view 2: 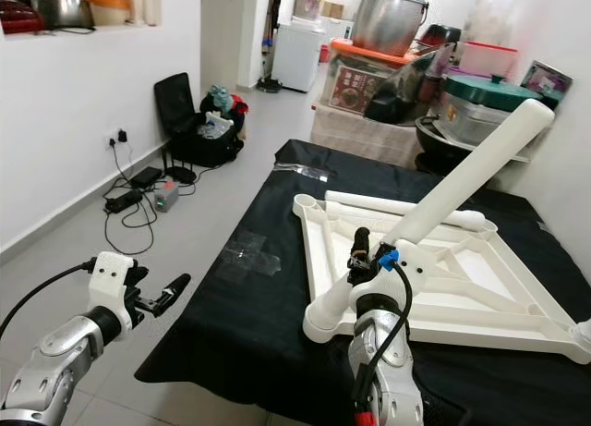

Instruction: Building children table

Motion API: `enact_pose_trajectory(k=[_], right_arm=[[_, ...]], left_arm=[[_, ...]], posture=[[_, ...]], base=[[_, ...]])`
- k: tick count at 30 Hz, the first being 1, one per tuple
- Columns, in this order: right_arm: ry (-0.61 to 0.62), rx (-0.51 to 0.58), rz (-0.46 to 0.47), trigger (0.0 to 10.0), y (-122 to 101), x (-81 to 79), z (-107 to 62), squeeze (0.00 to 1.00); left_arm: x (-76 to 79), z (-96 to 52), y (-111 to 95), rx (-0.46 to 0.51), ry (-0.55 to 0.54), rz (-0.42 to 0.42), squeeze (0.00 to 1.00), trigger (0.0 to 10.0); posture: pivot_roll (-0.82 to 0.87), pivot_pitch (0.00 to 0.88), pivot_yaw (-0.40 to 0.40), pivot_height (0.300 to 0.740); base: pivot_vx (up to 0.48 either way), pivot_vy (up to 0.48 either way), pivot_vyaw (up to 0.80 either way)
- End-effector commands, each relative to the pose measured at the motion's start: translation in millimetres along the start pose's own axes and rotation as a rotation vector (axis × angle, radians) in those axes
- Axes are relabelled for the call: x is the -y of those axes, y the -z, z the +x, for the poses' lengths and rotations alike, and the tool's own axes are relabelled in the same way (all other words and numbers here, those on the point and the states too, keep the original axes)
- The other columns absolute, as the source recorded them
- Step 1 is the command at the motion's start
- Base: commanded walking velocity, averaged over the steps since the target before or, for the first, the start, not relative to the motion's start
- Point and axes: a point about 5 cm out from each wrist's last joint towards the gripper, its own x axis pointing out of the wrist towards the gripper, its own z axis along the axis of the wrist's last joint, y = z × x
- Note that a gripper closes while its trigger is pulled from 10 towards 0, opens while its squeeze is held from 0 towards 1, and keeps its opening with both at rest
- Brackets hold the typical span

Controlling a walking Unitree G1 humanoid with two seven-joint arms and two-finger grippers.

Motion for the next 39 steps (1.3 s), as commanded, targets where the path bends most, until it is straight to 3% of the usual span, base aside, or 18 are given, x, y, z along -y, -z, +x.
enact_pose_trajectory(k=[1,2,3,4,7,8,12,20,27,30,32,35,36,37,38,39], right_arm=[[-0.176,-0.274,0.024,0.0,48,-12.0,-9.9,0.00],[-0.356,-0.301,0.020,0.0,48,-24.5,-13.8,0.00],[-0.642,-0.348,-0.002,0.0,46,-41.2,-25.9,0.00],[-0.642,-0.348,-0.002,0.0,46,-41.2,-25.9,0.00],[-0.856,-0.405,-0.043,0.0,44,-40.9,-34.1,0.00],[-0.856,-0.405,-0.043,0.0,44,-40.9,-34.1,0.00],[-1.055,-0.482,-0.004,0.0,37,-36.6,-31.7,0.00],[-1.127,-0.522,0.061,0.0,36,-31.5,-9.6,0.00],[-1.160,-0.532,0.085,0.0,39,-34.8,-11.1,0.00],[-1.121,-0.509,0.075,0.0,43,-35.6,-15.9,0.00],[-1.013,-0.481,-0.020,0.0,51,-32.0,-17.0,0.00],[-0.988,-0.474,-0.046,0.0,53,-31.0,-16.9,0.00],[-0.598,-0.490,-0.176,0.0,61,-14.4,-0.7,0.00],[-0.598,-0.490,-0.176,0.0,61,-14.4,-0.7,0.00],[-0.260,-0.502,-0.193,0.0,64,5.6,2.1,0.00],[-0.030,-0.520,-0.201,0.0,67,21.0,-0.5,0.00]], left_arm=[[4.3,3.9,1,-0.010,0.019,-0.002,0.00,10.0],[5.0,4.4,1,-0.011,0.021,-0.002,0.00,10.0],[6.2,5.1,2,-0.013,0.025,-0.003,0.00,10.0],[6.2,5.1,2,-0.013,0.025,-0.003,0.00,10.0],[7.3,6.5,2,-0.011,0.027,-0.005,0.00,10.0],[7.3,6.5,2,-0.011,0.027,-0.005,0.00,10.0],[7.0,7.5,1,-0.005,0.019,-0.010,0.00,10.0],[6.0,0.7,6,-0.008,-0.004,-0.018,0.00,10.0],[4.6,-1.3,7,-0.010,-0.013,-0.022,0.00,10.0],[3.7,-1.6,6,-0.010,-0.014,-0.020,0.00,10.0],[3.3,-2.4,6,-0.011,-0.015,-0.018,0.00,10.0],[3.2,-2.6,6,-0.011,-0.015,-0.018,0.00,10.0],[2.0,-4.5,8,-0.016,-0.017,-0.017,0.00,10.0],[2.0,-4.5,8,-0.016,-0.017,-0.017,0.00,10.0],[1.3,-6.3,9,-0.020,-0.018,-0.017,0.00,10.0],[0.9,-7.5,10,-0.022,-0.019,-0.016,0.00,10.0]], posture=[[0.07,0.000,-0.126,0.740],[0.07,0.000,-0.124,0.740],[0.07,0.000,-0.124,0.740],[0.07,0.000,-0.124,0.740],[0.08,0.000,-0.134,0.740],[0.08,0.000,-0.134,0.740],[0.09,0.000,-0.152,0.740],[0.12,0.000,-0.183,0.740],[0.12,0.000,-0.187,0.740],[0.11,0.000,-0.184,0.740],[0.11,0.000,-0.182,0.740],[0.11,0.000,-0.182,0.740],[0.10,0.000,-0.174,0.740],[0.10,0.000,-0.174,0.740],[0.10,0.000,-0.173,0.740],[0.10,0.000,-0.173,0.740]], base=[[0.000,0.000,0.00],[0.000,0.000,0.00],[0.000,0.000,0.00],[0.000,0.000,0.00],[0.000,0.000,0.00],[0.000,0.000,0.00],[0.000,0.000,0.00],[0.000,0.000,0.00],[0.000,0.000,0.00],[0.000,0.000,0.00],[0.000,0.000,0.00],[0.000,0.000,0.00],[0.000,0.000,0.00],[0.000,0.000,0.00],[0.000,0.000,0.00],[0.000,0.000,0.00]])
